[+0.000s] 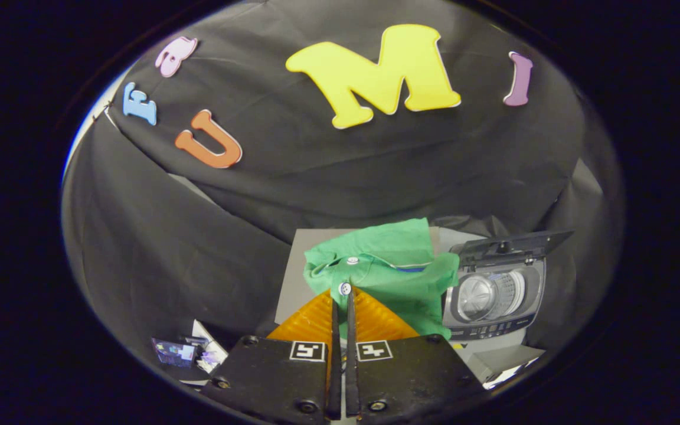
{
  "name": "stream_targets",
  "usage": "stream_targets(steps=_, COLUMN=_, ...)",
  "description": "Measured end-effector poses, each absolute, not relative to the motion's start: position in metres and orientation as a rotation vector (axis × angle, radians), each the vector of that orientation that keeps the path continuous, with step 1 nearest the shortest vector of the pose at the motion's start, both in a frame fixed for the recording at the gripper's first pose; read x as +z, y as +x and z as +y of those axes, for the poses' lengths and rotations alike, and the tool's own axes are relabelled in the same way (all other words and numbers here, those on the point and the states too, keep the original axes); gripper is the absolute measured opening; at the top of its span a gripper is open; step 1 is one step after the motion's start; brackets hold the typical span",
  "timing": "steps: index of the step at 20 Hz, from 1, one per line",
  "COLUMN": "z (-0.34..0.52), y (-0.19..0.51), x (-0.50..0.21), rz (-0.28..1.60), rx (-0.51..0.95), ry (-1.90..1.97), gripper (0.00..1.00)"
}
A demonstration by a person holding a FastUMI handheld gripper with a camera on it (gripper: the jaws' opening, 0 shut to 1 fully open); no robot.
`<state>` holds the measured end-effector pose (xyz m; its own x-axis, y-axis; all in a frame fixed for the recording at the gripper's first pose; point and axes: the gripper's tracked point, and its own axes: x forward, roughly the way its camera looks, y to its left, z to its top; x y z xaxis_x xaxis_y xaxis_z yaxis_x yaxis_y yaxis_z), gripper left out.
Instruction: Put the clothes into the washing machine and then close the washing machine lid.
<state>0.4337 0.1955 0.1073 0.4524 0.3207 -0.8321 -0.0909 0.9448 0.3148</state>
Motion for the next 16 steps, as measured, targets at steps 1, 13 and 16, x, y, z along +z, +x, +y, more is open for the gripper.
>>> stream_targets(steps=1, z=0.184, y=0.433, x=0.114, rz=1.056, rx=0.241, ry=0.223, gripper=0.06)
stream_targets(steps=13, z=0.082, y=0.392, x=0.203, rz=0.872, rx=0.054, ry=0.225, gripper=0.06)
stream_targets(steps=16, z=0.058, y=0.381, x=0.207, rz=0.855, rx=-0.002, ry=0.228, gripper=0.06)
